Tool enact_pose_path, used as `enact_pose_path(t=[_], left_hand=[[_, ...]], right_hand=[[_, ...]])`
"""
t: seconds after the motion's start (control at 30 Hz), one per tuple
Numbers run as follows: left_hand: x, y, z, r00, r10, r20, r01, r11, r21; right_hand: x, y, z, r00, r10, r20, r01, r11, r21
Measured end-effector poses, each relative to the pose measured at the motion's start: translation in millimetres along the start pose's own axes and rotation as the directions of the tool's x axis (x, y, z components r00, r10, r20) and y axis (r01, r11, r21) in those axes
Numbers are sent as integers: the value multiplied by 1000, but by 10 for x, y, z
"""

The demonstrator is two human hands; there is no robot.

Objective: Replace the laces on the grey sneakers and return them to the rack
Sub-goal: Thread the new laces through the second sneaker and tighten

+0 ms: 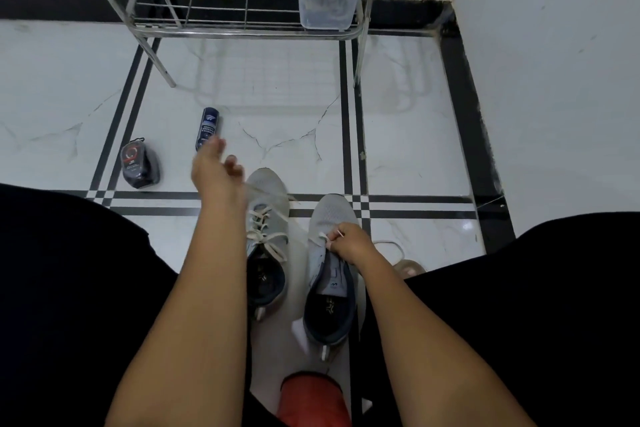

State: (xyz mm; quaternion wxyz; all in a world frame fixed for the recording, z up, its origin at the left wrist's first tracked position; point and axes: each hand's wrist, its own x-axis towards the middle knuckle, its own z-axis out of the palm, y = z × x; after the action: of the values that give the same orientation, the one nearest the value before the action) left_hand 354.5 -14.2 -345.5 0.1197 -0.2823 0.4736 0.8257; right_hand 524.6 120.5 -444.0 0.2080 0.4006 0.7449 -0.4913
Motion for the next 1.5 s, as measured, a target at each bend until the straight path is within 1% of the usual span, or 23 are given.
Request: enact_pose_path(t=[0.03,0.1,0.13,0.2,0.23,0.27,0.3,0.37,0.4,0.43,0.5,0.57,0.63,0.77,0.83,0.9,0.97,1.0,1.13,1.3,1.4,1.47,1.5], left_hand=[[31,63,-34,988,143,-52,-136,984,118],[86,97,-79,923,376,-75,-321,865,385],[108,75,-81,898,434,-73,-351,807,474],[138,-63,-86,903,424,-64,-297,726,620],[106,-169,-99,920,390,-35,-250,653,715],[41,-300,-119,941,338,28,-218,538,815],[-29,-462,-157,958,257,124,-218,377,900],[-165,-791,-256,961,-6,276,-275,24,961],[-240,-931,-315,943,-135,305,-322,-121,939],[-265,-1054,-392,916,-239,322,-375,-227,899],[-303,-1248,-523,862,-354,364,-479,-331,813],[-335,-1348,-603,845,-380,378,-507,-338,793],[-325,-1392,-601,851,-361,382,-497,-321,806],[-315,-1405,-588,850,-356,388,-505,-348,790],[-289,-1426,-637,860,-339,381,-490,-340,803],[-272,-1448,-678,874,-303,380,-470,-329,819],[-300,-1462,-681,878,-265,398,-473,-361,804],[-311,-1467,-679,874,-257,412,-483,-371,793],[-339,-1455,-646,851,-299,431,-519,-356,777],[-312,-1438,-640,865,-327,381,-487,-361,796],[-317,-1410,-641,861,-343,375,-486,-338,806],[-307,-1407,-640,858,-358,369,-479,-296,827],[-302,-1407,-643,859,-365,359,-467,-272,841]], right_hand=[[-9,15,-1,1000,-9,-8,9,1000,1],[-21,39,-8,1000,-6,-3,6,1000,15],[-29,52,-14,1000,-2,5,2,1000,26],[-51,41,-38,1000,21,-6,-21,994,105],[-75,18,-59,998,41,-49,-32,986,163],[-88,-6,-92,989,74,-125,-46,976,214],[-88,-20,-141,967,121,-225,-60,964,257],[-84,-19,-275,894,241,-377,-124,943,308],[-87,-2,-351,868,283,-409,-173,943,285],[-75,22,-401,862,302,-408,-226,948,225],[-75,58,-398,906,274,-324,-282,959,23],[-99,121,-257,957,215,-193,-242,961,-131],[-123,228,-102,978,166,-125,-185,969,-163],[-148,275,-29,976,163,-144,-182,974,-132],[-146,251,-60,957,219,-192,-242,964,-106],[-146,277,-89,915,315,-252,-338,940,-54],[-147,319,-107,892,368,-261,-395,917,-56],[-147,320,-103,904,353,-243,-377,924,-60],[-149,285,-26,966,182,-184,-196,979,-61],[-168,251,-36,967,172,-188,-212,952,-220],[-170,278,3,976,136,-169,-167,969,-185],[-161,287,19,980,122,-160,-145,980,-139],[-156,279,22,982,116,-148,-139,978,-155]])
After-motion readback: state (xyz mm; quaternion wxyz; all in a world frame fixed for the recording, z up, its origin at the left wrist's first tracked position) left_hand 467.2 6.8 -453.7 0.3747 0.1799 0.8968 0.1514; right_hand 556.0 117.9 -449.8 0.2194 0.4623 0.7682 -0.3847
